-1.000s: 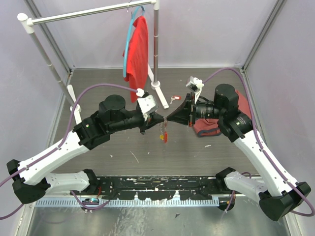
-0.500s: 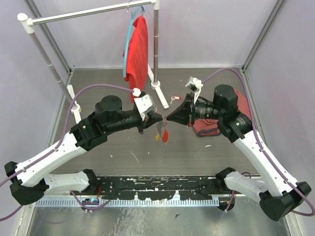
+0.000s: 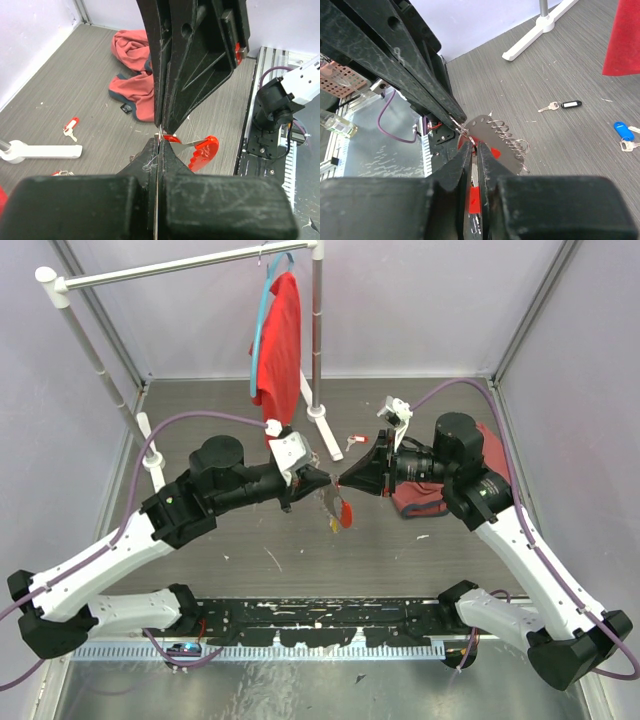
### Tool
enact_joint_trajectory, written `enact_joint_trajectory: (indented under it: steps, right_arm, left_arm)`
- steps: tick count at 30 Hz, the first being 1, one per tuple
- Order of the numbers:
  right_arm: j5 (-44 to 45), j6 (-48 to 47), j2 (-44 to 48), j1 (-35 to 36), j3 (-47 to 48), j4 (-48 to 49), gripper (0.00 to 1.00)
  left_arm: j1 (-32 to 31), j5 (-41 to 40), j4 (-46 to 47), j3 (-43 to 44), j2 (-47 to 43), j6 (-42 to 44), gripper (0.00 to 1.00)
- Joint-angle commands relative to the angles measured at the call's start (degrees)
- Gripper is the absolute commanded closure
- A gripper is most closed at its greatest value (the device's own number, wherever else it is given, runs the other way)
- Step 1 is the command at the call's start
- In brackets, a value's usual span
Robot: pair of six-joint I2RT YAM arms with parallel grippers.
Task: Put the keys on the keyring
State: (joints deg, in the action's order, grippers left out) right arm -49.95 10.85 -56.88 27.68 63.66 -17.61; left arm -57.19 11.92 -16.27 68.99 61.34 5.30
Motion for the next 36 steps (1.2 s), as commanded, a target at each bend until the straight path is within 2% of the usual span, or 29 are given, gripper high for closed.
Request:
enact_joint_trajectory:
  steps: [1,9,17,24,27,32,36]
  right_arm:
    - [0.9,-0.9,0.7,0.0,-0.4,1.3,0.84]
    - [-0.3,-2.9,0.9,0.0,1.1,-0.2,0.81]
    - [-1.0,-8.7,5.4,0.0,2.4,-1.4,0.60]
    - [1.2,-13.0,9.7,0.0,4.2,-2.5,0.52]
    - [-0.9,-11.6,10.2,0.0,5.2,0.0,0.51]
    - [-7.2,-4.5,10.1,0.0,3.8,10.3,0.51]
    - [-8.9,-1.5,10.4,0.0,3.1,15.5,0.51]
  left_arm:
    - [-0.3,1.8,5.9,0.0,-2.0,-1.1,1.00]
    - [-0.2,2.0,6.5,-0.5,-2.8,-2.1,1.00]
    - [-0.3,1.4,7.0,-1.8,-4.9,-4.4,1.00]
    - [-0.3,4.1,9.1,-3.5,-7.4,-8.9,1.00]
    - [-0.2,6.2,12.7,-4.9,-8.3,-11.6,1.00]
    - [-0.3,9.4,22.5,-7.9,-9.0,-17.4,1.00]
    - [-0.3,12.5,29.1,-9.2,-8.4,-20.7,1.00]
